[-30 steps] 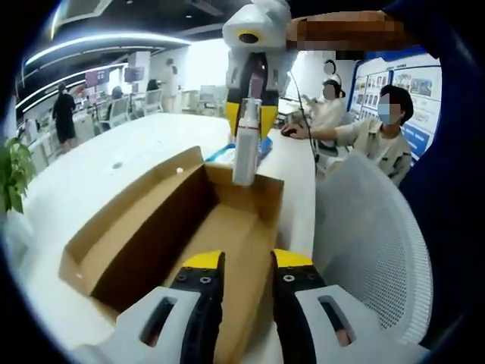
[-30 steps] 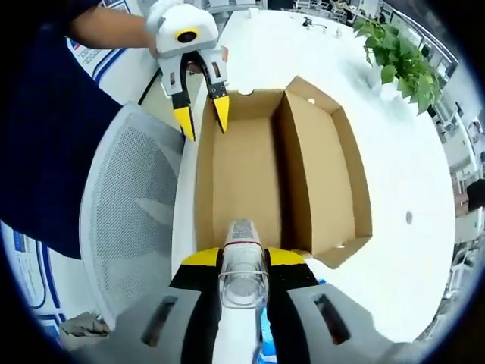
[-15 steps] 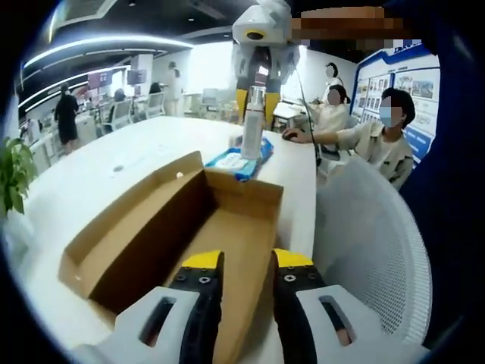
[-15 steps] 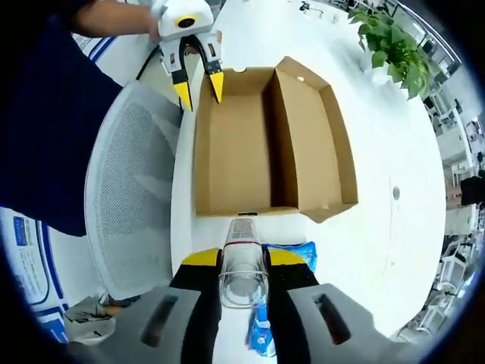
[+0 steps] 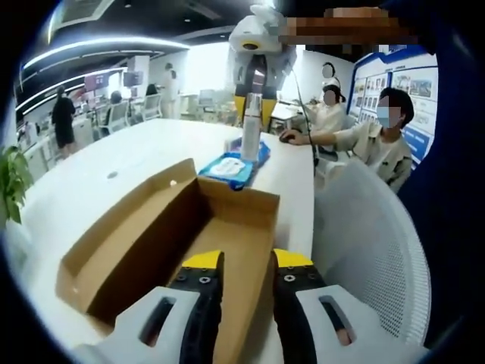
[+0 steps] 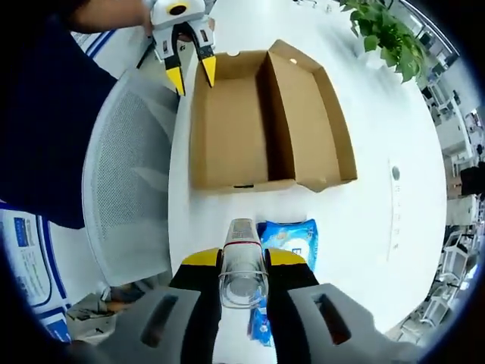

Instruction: Operate the shoe box by opening the lid, removing the specified soft item, and placing it in the target area until the item is outside and the box remains undamaged.

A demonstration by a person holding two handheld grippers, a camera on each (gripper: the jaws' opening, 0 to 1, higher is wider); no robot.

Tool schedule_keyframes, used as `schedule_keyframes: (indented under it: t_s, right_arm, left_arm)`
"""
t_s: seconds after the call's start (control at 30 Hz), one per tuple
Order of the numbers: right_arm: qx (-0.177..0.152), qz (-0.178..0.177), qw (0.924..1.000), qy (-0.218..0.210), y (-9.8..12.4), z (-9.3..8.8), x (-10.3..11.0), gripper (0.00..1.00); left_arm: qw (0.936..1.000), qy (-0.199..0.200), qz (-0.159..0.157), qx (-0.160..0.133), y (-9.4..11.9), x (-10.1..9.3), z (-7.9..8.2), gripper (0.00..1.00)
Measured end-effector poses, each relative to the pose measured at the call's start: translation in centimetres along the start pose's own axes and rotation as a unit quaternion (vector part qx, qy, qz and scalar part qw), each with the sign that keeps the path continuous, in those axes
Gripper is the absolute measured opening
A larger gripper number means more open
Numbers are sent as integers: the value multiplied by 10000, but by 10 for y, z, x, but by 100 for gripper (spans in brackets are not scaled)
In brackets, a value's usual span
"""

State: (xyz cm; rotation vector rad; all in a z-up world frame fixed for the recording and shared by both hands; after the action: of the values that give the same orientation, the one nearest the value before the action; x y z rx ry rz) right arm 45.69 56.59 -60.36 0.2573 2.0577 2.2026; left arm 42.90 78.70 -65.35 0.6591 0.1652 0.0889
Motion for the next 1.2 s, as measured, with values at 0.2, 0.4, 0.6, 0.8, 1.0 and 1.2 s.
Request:
schedule_keyframes:
  t_s: [0.2,0.4,0.6,0.8,1.0,1.2]
  right_arm:
    - [167,8,9998,-76,-6,-26,-7,18]
    - [284,38,9995,-162,-13,-49,-15,18]
    - [363,38,9991,-193,-22,-64,-30,18]
    - [412,13,9989,-211,-32,-76,-52,18]
    - [452,-77,9988,-148,-37,-79,-79,18]
    - [504,-119,9985,-174,-41,-85,-104,18]
  left_arm:
    - [10000,-30,-55,21,-9,-5,7,21]
    - [9999,-74,-74,88,-18,-8,11,21]
    - [9999,-54,-61,125,-22,-8,12,21]
    - [9997,4,-36,229,-26,-6,10,21]
    - [9996,109,-28,260,-30,-4,9,21]
    - [9996,113,-26,267,-35,-3,13,21]
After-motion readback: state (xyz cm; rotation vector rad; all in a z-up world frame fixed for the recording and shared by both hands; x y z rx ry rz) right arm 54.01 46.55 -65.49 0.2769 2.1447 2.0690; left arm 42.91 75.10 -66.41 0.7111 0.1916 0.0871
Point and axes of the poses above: the point that each gripper's makers call its tool centre point, and the gripper's own axes: y roughly backward along the fingers, x roughly to its left, z roughly out of its top, the point moved 2 cm from there along y, roughly backward along the fingers, and after that the axes turned 6 degrees about x, right-handed, at the moved point
